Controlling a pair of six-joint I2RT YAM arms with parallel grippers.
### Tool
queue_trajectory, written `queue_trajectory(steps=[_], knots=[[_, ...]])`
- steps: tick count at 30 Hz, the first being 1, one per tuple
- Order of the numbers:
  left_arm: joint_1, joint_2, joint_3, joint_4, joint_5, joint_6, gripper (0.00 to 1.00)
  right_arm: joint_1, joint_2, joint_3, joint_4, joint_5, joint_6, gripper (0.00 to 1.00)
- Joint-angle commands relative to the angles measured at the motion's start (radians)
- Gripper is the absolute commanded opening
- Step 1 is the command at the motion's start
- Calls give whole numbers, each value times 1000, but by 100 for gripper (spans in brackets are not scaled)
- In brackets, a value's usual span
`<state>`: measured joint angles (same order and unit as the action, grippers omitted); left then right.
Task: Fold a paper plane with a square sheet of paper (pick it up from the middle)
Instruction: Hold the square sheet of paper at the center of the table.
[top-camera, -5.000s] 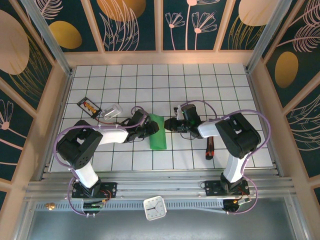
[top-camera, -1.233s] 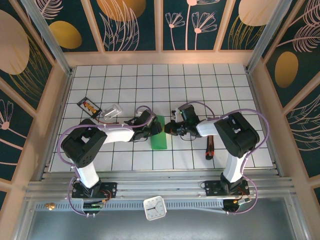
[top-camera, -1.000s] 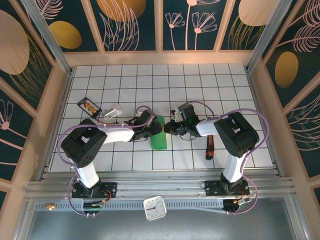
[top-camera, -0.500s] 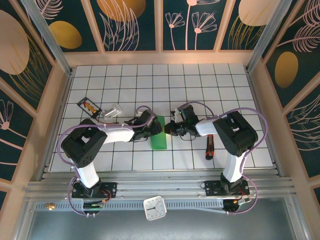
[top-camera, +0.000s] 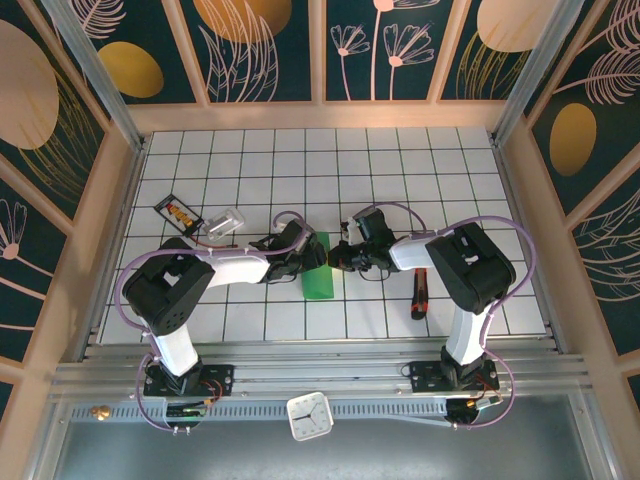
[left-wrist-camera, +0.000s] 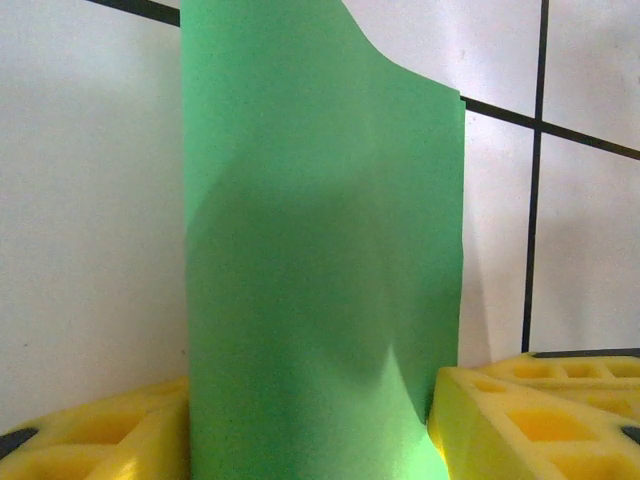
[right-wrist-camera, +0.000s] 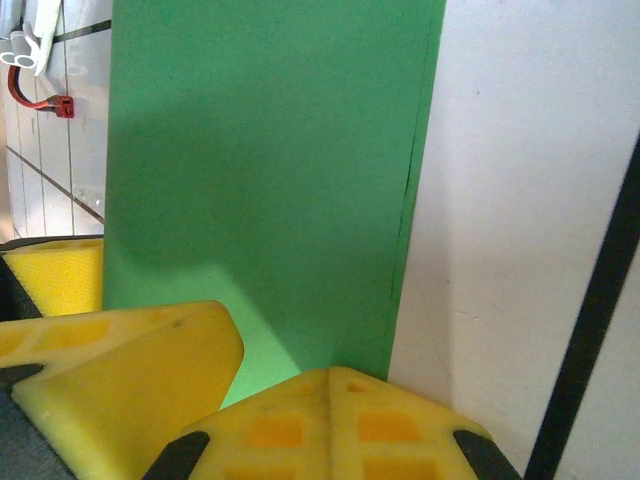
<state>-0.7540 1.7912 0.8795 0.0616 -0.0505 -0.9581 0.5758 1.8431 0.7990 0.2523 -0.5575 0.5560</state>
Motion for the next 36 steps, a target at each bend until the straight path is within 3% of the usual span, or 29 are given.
queue_trajectory(steps=[1,14,21,25,36], knots=[[13,101,-25,-39,-33,18,61,7,59,-1,-76,140,-34,1],[14,-15,-15,-116,-94,18,69,10,72,4,-93,171,-44,0],[13,-133,-29,-155,-111,8,67,10,76,8,-98,176,-45,0],[14,-173,-28,-152,-82,-2,62,10,77,11,-106,184,-45,0],[14,-193,3,-119,9,14,37,25,91,32,-159,267,-53,0]])
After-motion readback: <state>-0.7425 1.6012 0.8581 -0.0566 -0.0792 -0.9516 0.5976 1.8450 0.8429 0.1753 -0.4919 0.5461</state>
